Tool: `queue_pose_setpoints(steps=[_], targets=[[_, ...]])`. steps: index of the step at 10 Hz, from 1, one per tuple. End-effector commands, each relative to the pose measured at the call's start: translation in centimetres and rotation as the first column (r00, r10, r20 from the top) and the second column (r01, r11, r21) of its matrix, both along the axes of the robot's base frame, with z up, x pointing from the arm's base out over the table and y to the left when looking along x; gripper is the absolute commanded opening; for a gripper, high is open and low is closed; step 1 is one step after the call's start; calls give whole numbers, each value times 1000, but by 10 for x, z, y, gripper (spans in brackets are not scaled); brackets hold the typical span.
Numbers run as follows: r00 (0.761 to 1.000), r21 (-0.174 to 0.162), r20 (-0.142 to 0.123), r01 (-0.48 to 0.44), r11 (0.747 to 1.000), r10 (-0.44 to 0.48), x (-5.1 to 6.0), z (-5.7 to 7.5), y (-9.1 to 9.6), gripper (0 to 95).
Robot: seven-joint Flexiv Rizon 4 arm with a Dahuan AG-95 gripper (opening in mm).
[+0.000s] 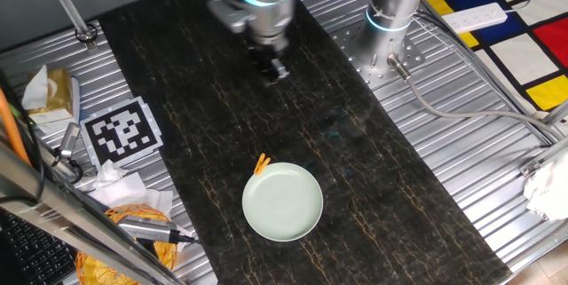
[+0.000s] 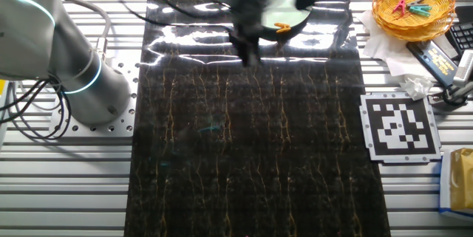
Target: Use a clamp
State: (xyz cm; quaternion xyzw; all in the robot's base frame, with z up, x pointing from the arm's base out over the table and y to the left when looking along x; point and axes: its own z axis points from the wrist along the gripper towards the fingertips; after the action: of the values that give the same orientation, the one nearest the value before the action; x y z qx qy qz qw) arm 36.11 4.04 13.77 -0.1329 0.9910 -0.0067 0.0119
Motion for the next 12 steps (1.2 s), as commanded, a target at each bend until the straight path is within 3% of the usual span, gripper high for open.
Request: queue_pose_setpoints(steps=[1,12], targets=[[1000,1,1,-13,1000,13,-14,3,7,0],[1000,0,0,-22,1000,22,-14,3,7,0]])
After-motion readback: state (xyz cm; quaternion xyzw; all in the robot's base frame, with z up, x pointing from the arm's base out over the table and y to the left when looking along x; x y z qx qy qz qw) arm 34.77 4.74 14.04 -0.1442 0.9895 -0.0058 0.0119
